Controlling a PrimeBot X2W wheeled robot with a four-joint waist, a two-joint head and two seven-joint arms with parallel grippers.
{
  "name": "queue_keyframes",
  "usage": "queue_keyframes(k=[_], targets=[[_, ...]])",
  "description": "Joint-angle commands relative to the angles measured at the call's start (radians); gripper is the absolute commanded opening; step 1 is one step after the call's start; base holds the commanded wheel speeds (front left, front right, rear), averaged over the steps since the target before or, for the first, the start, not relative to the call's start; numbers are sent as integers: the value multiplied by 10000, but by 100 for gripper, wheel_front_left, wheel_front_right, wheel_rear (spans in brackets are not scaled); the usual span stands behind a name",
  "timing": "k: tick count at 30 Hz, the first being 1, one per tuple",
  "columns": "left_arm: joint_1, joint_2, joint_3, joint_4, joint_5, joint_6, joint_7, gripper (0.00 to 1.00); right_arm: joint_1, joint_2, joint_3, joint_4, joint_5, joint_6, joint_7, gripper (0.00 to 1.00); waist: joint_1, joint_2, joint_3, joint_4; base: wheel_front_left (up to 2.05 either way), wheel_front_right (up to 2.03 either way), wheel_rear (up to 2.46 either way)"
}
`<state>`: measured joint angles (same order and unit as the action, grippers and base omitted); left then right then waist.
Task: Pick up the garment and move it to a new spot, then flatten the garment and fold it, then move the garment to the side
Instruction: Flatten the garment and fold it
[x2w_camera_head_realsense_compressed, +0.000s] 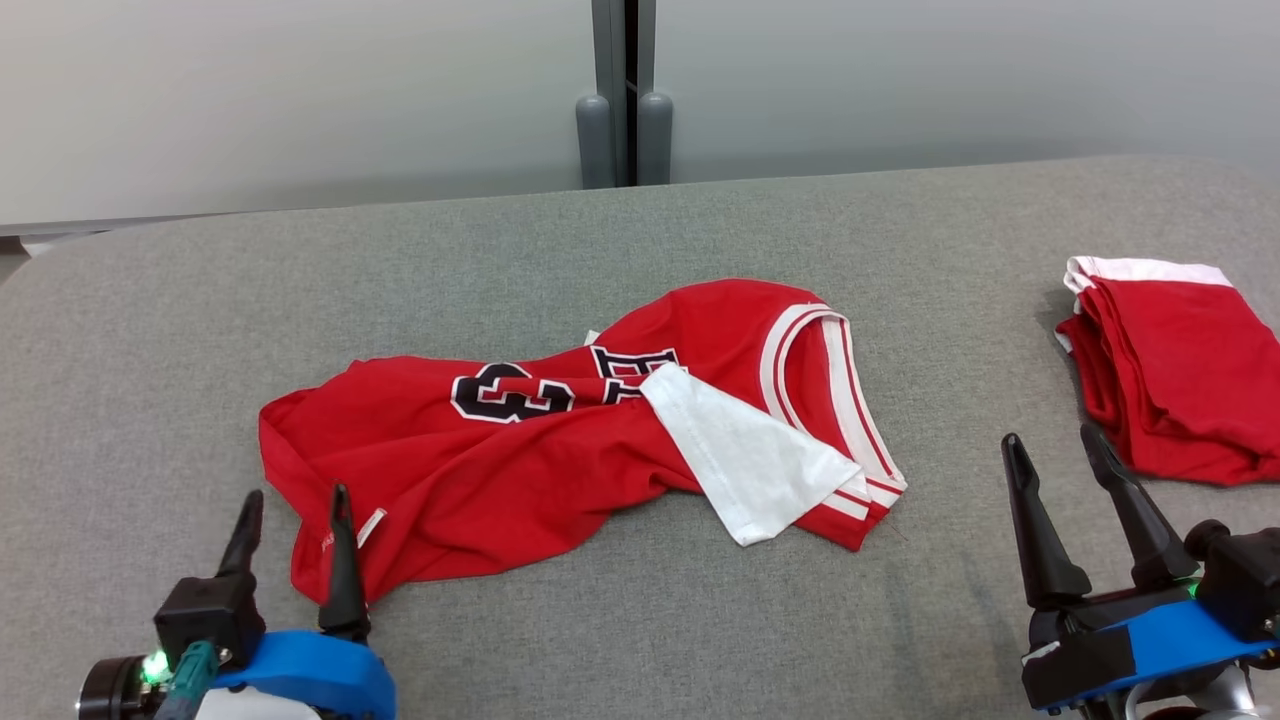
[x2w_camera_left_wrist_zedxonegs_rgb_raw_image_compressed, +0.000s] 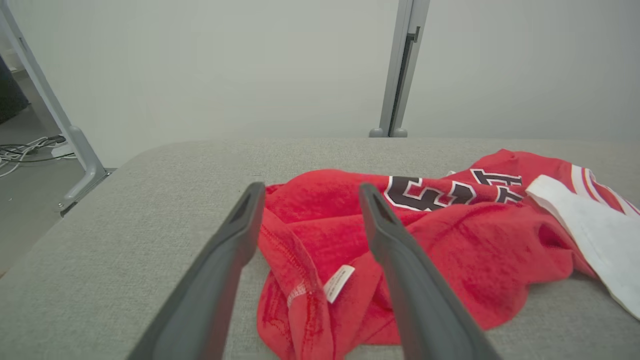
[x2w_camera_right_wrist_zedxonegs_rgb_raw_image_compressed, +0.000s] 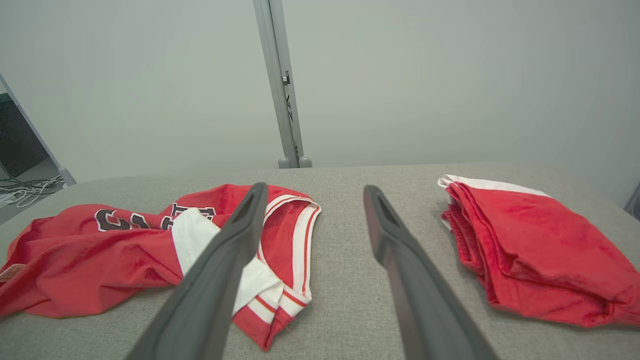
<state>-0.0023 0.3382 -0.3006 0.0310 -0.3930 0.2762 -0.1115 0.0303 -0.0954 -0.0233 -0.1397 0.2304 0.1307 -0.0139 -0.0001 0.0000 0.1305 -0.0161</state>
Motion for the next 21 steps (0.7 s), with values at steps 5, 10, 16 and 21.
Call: queue_keyframes(k=[5, 10, 16, 21], targets=[[-279, 22, -310, 836, -131, -151, 922, 100, -44, 24, 59, 24, 31, 1, 11, 100, 1, 0, 267, -26, 0, 0, 0], [-570, -57, -395, 1921, -388, -380, 1254, 100, -174, 42, 86, 103, 79, 1, -65, 100, 1, 0, 497, -70, 0, 0, 0], [-952, -103, -288, 2656, -542, -434, 1137, 0, -251, 35, 47, 164, 83, 1, -130, 100, 1, 0, 638, -82, 0, 0, 0], [-1063, -189, 125, 2941, -843, -374, 644, 0, -289, 42, 21, 173, 103, 1, -132, 100, 1, 0, 730, -58, 0, 0, 0]])
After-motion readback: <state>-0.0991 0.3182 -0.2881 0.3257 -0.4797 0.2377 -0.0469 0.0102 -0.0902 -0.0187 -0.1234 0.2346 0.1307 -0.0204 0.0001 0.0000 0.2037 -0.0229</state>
